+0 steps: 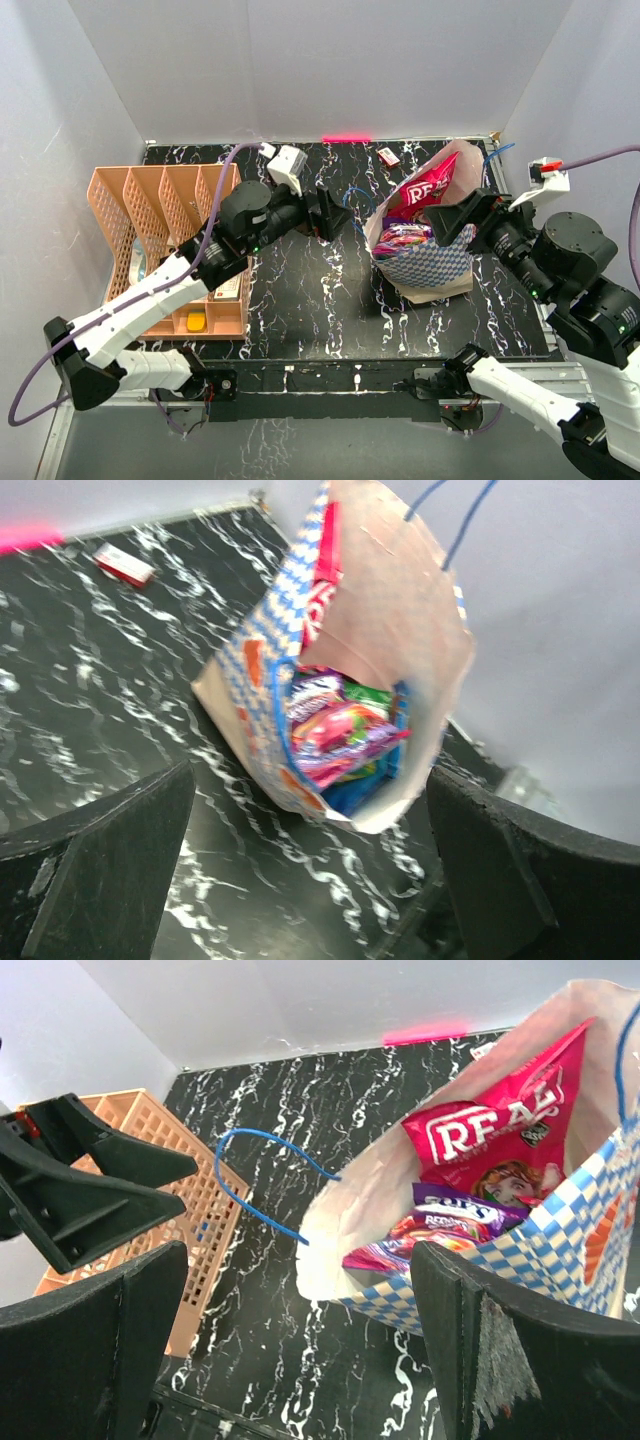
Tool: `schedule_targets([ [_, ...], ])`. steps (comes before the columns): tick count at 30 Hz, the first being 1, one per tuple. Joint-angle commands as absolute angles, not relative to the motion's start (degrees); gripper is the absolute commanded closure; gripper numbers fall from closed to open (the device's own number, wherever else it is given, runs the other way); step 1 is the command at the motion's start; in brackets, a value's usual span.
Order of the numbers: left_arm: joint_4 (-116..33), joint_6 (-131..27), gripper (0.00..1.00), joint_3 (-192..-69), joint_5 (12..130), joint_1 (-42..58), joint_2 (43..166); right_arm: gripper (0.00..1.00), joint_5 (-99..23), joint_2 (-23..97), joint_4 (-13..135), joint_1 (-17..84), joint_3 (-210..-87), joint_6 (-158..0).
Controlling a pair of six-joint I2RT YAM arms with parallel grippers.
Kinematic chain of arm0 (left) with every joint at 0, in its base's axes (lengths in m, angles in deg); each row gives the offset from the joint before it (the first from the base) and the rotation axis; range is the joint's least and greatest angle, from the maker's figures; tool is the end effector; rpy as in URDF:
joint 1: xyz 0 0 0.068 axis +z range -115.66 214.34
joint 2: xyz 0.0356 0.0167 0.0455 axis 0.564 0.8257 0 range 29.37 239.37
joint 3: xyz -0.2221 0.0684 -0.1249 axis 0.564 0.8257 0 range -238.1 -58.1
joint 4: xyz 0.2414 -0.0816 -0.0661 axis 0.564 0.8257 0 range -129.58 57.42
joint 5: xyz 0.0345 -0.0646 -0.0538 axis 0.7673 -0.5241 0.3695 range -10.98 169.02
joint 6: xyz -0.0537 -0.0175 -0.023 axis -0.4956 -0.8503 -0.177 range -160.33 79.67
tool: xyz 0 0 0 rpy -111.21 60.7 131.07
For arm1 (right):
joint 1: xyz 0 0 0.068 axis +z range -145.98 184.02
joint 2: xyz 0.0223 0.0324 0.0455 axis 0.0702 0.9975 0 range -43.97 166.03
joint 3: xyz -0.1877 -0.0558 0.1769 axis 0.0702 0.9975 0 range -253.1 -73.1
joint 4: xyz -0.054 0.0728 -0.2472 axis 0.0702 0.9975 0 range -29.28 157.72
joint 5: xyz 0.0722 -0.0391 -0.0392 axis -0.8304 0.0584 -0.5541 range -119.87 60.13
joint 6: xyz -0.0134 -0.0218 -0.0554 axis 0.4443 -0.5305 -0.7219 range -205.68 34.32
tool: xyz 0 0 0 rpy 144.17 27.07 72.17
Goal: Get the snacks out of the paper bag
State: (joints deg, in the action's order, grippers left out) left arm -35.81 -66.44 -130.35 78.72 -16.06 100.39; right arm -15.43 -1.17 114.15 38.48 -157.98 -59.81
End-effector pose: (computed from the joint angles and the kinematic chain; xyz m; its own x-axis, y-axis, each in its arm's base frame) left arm 0.1924 -0.2330 0.4142 -0.3660 -0.2480 -0.8970 0.6823 0.5839 -0.4398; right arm 0.0824 0.0427 0.4733 -0.2972 0.3086 -0.9036 -0.2407 0.8915 0.3837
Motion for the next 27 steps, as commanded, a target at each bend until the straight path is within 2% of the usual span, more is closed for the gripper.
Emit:
schedule_targets([
  [1, -28.22, -77.94, 0.02, -135.92, 71.87, -16.14, 104.08, 0.02, -12.16, -4.90, 113.08, 38.56, -154.94, -61.56],
  [8, -28.89, -84.69, 0.05, -138.24, 67.76, -15.98, 109.77, 0.02, -11.13, -7.24, 111.96, 38.55, -153.79, -63.89],
  [12, -31.57, -86.96, 0.15, -137.03, 65.25, -15.93, 111.40, 0.02, -9.50, -8.56, 111.48, 38.56, -152.93, -63.78],
  [18, -28.27, -84.79, 0.31, -139.41, 68.31, -15.56, 112.77, 0.02, -6.74, -6.95, 116.16, 38.53, -152.67, -62.37],
  [27, -29.01, -85.98, 0.41, -140.72, 66.66, -11.60, 115.17, 0.02, -7.12, -10.53, 116.53, 38.55, -152.29, -61.40],
])
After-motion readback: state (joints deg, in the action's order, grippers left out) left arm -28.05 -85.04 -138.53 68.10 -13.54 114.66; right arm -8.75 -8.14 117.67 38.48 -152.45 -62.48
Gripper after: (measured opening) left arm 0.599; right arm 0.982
